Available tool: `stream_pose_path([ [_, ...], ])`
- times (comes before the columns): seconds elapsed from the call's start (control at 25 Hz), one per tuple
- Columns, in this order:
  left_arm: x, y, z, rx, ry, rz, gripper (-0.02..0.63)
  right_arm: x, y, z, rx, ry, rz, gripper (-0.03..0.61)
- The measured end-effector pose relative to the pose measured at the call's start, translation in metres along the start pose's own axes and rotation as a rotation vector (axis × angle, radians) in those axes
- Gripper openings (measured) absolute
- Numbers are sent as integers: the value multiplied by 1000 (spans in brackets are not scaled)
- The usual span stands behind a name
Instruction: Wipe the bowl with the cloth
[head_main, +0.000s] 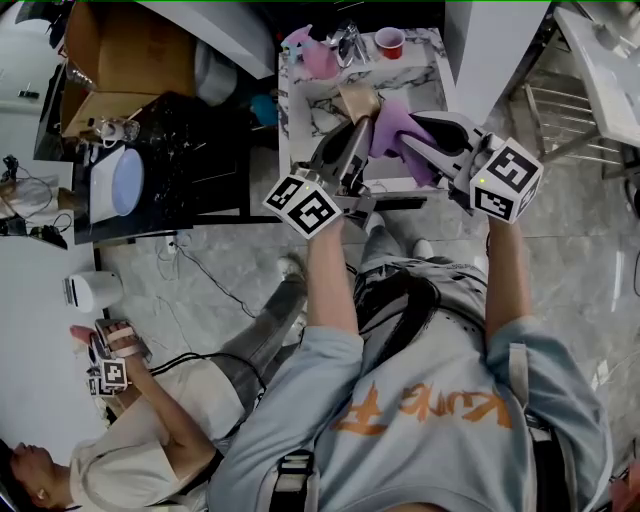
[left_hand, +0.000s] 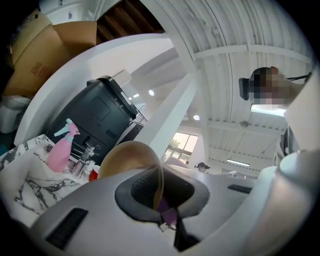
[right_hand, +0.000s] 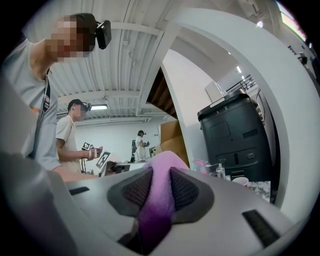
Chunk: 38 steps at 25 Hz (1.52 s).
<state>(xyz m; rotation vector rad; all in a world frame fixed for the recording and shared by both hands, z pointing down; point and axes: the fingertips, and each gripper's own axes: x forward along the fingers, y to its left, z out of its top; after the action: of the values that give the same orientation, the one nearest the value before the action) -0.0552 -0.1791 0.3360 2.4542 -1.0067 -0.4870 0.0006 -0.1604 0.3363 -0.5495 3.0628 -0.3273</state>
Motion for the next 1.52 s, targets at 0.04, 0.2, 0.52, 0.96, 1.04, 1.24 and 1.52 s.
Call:
stream_pose_path([
  [0.04, 1, -1, -3, 2, 13, -10, 34, -2, -3, 3, 3, -16, -13, 118],
  [0.2, 3, -14, -7, -21, 19, -97, 34, -8, -15, 13, 14, -67, -65, 118],
  [0.52, 6, -47, -14, -33, 42, -282, 34, -26, -38, 24, 83, -176, -139, 118],
  [0.96, 10, -77, -8, -64, 33, -458, 34, -39, -68, 26, 150, -226, -269, 118],
  [1.04, 12, -80, -8, -59, 40, -472, 34, -40, -73, 25, 153, -222, -291, 118],
  [1.24, 13, -81, -7, -42, 45, -468, 34, -45, -88, 17, 154, -181, -389, 118],
  [1.52, 16, -51, -6, -35, 31, -317, 34, -61, -119, -5, 187, -107, -589, 118],
])
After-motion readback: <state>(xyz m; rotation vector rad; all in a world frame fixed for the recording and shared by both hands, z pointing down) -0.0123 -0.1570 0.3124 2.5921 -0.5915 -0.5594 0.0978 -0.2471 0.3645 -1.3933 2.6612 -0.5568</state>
